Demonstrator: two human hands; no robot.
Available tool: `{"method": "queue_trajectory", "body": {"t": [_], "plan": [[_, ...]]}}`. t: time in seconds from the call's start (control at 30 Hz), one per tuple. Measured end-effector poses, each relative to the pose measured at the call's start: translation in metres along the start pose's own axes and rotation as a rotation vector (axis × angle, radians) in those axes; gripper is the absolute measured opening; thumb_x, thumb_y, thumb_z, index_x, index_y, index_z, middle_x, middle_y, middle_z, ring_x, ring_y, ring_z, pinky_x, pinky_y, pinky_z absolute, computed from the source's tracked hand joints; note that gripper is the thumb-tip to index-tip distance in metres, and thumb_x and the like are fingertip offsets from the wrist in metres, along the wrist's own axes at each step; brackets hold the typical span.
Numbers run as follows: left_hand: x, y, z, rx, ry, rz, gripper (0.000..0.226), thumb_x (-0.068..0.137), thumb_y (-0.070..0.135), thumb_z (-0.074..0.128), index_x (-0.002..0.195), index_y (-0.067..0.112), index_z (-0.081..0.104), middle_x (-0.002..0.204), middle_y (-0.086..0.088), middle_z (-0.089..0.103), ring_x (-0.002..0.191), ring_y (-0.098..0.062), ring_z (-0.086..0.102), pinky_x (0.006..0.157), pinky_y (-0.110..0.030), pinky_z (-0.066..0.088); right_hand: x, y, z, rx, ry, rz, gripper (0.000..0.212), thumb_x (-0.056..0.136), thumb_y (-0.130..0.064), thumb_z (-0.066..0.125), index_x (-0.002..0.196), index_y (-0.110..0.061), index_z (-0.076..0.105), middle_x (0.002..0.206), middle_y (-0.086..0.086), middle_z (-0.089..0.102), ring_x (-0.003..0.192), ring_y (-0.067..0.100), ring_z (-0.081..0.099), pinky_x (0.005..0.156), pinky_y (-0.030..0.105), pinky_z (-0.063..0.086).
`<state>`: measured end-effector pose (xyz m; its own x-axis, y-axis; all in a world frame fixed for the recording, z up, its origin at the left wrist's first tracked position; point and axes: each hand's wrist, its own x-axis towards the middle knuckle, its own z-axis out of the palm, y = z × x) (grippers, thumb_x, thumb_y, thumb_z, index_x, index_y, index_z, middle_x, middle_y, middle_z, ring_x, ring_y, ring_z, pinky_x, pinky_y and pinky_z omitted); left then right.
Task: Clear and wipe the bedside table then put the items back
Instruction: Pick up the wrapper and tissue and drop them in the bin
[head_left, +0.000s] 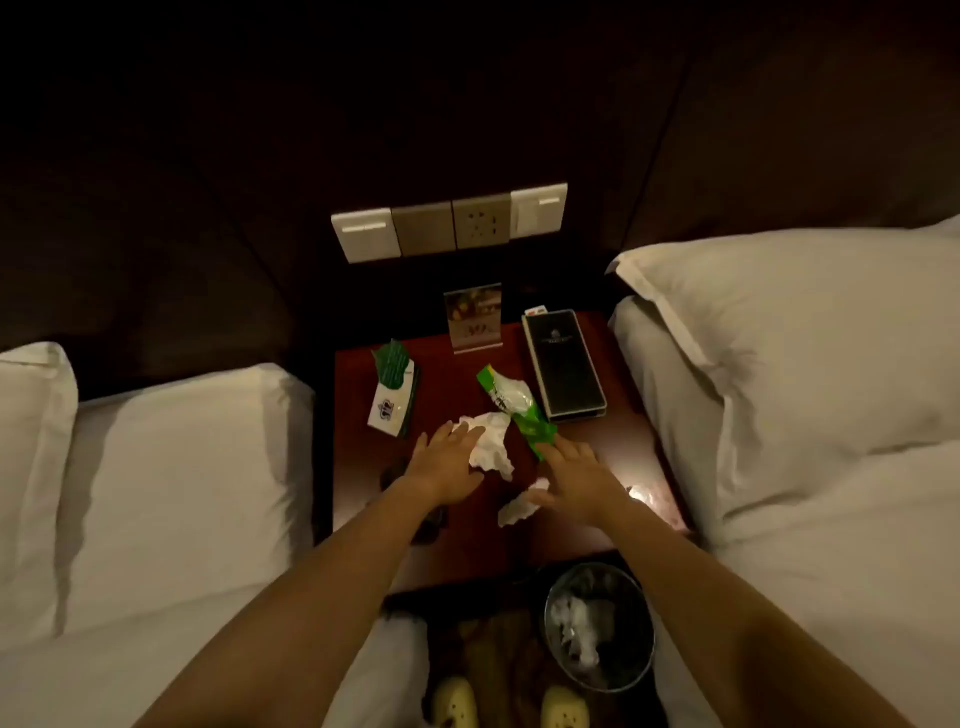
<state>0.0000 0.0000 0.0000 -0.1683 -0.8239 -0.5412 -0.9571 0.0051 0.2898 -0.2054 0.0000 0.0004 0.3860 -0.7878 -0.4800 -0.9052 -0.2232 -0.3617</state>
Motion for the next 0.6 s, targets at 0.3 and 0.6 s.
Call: {"method": "queue_trajectory", "body": {"t": [0.3,0.6], "plan": [[0.058,-0.016,0.05,0.018,0.043,0.009,0.079,0.088,0.019,0.054,0.149,0.032,0.006,0.161,-0.005,-0.001,0.148,-0.027,0.001,0.118,-0.053,0.013,0.044,0.015,0.067,-0.186,-0.054,-0.035,0.06,0.087,-0.029,0.056,0.14,-0.021,0.03,0.145,0.008,0.033,0.132,0.03,0.028,0.108,0.042,0.03],[0.133,-0.013,0.051,0.289,0.185,0.157,0.102,0.079,-0.006,0.057,0.147,0.037,-0.005,0.16,0.001,-0.011,0.148,-0.025,-0.008,0.117,-0.051,0.013,0.082,0.03,0.093,-0.285,0.01,-0.125,0.042,0.085,-0.008,0.049,0.127,-0.01,0.044,0.131,0.012,0.043,0.125,0.028,0.035,0.102,0.039,0.032]]}}
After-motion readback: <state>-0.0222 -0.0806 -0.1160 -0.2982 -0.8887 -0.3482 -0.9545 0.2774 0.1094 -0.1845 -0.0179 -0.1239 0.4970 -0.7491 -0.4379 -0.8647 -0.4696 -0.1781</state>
